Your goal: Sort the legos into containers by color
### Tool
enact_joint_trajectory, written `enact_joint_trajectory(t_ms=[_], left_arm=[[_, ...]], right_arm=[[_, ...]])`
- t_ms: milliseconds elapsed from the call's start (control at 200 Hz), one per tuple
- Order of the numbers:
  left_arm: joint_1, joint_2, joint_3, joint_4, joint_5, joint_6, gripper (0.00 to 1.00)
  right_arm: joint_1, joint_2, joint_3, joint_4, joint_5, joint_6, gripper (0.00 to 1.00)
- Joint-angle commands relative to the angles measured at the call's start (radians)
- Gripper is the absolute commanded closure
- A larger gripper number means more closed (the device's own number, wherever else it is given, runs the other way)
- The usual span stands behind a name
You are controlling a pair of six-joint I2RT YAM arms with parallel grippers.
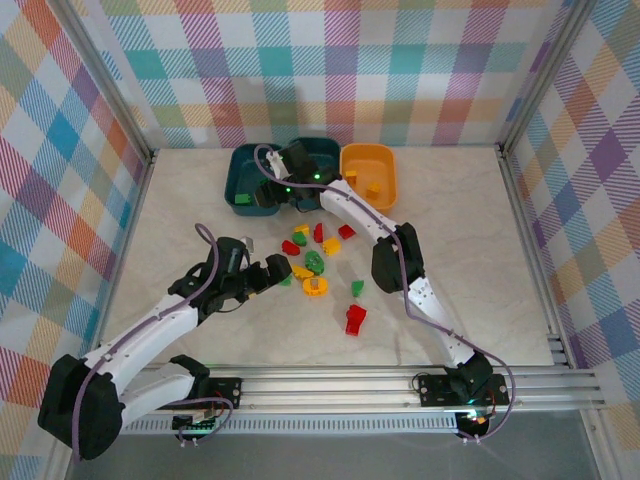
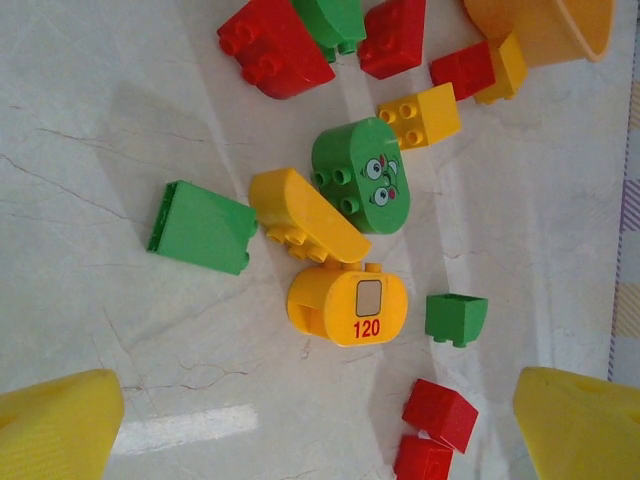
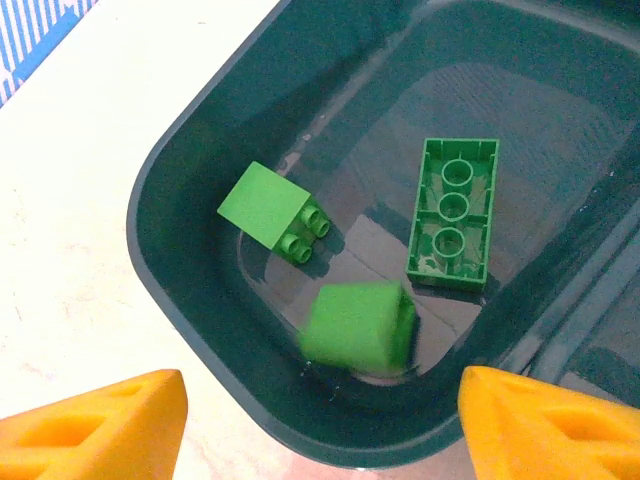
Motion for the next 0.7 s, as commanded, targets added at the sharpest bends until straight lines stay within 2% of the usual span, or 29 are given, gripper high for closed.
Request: enact_joint_trajectory(t_ms=[0,135,265,375,470,510,605,695], left_arm=[[0.01,-0.021,0.017,-0.046,-0.047,0.033,0.0],[0.027,-0.063,0.047,-0.053,-0.147,0.044,0.0],[0.076,-0.059,0.069,0.004,-0.224,-0.008,0.0],[0.117,0.102,0.164,-0.032,-0.163,-0.011,0.0],[0.119,0.286,0.252,-0.064,-0.07,-0.002,0.0],[0.116,0.338,0.263,-0.047,-0.036,-0.002,0.03],[0.098,0.378,0.24,0.035,-0.019,-0.017,0.07],[0.063,0.379,0.237,0.03,-0.044,0.002,0.07]], right_arm=[[0.015,-0.151,-0.049,0.053,0.022,-0.04,0.28],[0.012,-0.311,-0.161,0.098,0.076,-0.043,0.28],[-0.002,-0.456,-0.328,0.11,0.161,-0.028,0.28],[-0.019,-0.561,-0.522,0.094,0.209,-0.002,0.29],[-0.03,-0.663,-0.754,0.097,0.238,0.016,0.32],[-0.035,-0.708,-0.863,0.114,0.25,0.024,0.33],[-0.043,-0.839,-1.099,0.133,0.262,0.075,0.34],[-0.043,-0.927,-1.277,0.13,0.215,0.142,0.33]])
